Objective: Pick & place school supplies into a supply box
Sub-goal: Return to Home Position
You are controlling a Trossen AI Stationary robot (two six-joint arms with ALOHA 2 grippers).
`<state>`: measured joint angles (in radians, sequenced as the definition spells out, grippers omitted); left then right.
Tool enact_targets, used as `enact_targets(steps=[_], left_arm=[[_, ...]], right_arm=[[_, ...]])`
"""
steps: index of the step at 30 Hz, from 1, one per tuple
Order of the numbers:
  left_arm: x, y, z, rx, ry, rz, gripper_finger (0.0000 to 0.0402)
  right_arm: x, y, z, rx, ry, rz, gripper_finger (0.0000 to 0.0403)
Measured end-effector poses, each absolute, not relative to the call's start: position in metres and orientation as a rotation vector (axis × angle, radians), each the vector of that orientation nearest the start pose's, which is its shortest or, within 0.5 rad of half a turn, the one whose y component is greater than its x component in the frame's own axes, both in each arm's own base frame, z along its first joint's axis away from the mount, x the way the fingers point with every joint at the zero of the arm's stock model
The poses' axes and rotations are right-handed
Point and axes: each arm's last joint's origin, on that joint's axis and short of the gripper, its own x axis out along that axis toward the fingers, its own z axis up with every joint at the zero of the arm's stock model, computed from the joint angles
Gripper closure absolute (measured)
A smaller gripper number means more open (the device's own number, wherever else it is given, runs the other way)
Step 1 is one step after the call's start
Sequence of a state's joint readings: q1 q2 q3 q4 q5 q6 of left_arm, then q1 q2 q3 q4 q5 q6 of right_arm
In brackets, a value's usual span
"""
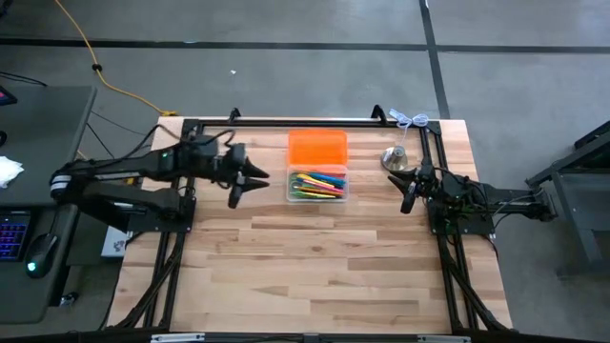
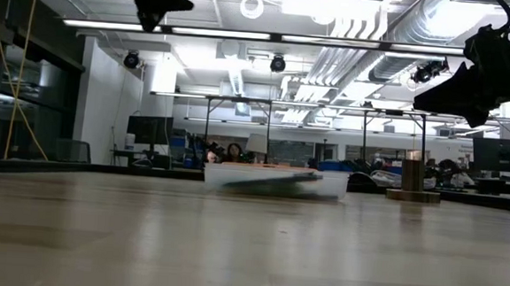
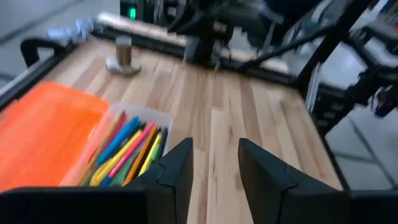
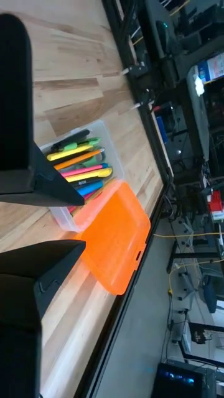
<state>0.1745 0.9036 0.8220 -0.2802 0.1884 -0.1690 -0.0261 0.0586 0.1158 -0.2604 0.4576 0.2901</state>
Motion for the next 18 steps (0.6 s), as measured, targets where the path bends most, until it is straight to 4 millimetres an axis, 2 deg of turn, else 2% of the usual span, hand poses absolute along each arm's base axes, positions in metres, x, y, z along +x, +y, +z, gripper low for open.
enact_targets(steps=[8, 18], left_arm=[[0.154, 0.024, 0.289, -0.285, 0.212, 0.106, 0.0245], [0.136, 0.009, 0.252, -0.313, 0.169, 0.195, 0.0245]], right_arm=[[0.089, -0.015, 0.174, 0.266, 0.122, -0.508, 0.0329], [0.088, -0.016, 0.174, 0.197, 0.139, -0.538, 0.0329]])
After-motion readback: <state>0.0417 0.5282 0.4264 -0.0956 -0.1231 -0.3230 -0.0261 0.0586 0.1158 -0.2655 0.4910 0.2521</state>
